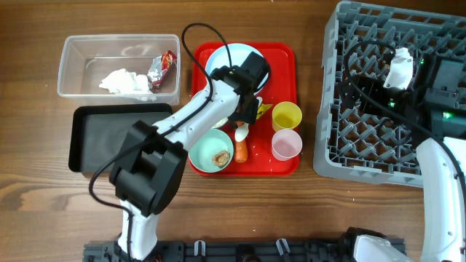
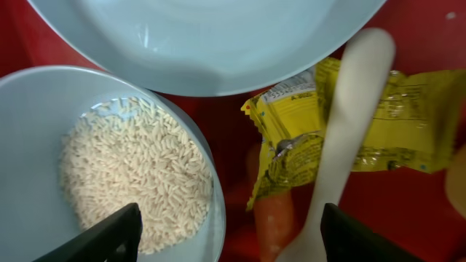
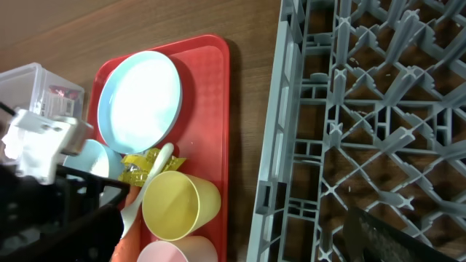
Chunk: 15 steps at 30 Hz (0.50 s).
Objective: Sort waste into correct bins and load items into the dishwasher rack
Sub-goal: 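Grasp the rice-filled blue bowl with the left gripper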
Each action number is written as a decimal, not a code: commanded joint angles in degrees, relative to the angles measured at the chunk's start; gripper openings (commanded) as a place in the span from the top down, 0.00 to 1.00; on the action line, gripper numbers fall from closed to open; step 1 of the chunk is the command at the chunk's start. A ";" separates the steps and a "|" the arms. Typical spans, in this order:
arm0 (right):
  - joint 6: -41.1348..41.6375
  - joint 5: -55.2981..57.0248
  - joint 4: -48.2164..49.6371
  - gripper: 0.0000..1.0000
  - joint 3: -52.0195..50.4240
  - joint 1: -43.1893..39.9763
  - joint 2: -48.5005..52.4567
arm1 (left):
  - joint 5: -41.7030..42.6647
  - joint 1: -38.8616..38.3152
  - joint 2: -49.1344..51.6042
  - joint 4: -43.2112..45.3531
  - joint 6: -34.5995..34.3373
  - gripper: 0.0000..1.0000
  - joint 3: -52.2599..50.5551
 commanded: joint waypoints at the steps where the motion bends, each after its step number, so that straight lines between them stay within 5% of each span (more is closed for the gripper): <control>1: 0.66 -0.92 0.02 0.00 0.79 -0.22 0.33 | 0.57 0.15 1.14 0.59 0.42 0.33 -0.22; 3: 0.63 -0.92 0.07 0.00 0.79 -0.22 0.33 | 0.55 0.20 1.31 2.12 0.37 0.62 -0.26; 5: 0.61 -0.87 -0.07 0.00 0.79 -0.22 0.33 | 0.55 0.22 2.05 3.02 0.22 0.78 -0.31; 11: 0.61 -0.87 -0.04 0.00 0.79 -0.22 0.33 | -0.04 0.50 4.87 3.02 -1.14 0.94 -0.31; 15: 0.63 -0.87 0.04 0.00 0.79 -0.22 0.33 | -0.11 1.05 3.63 1.66 -1.07 0.96 0.07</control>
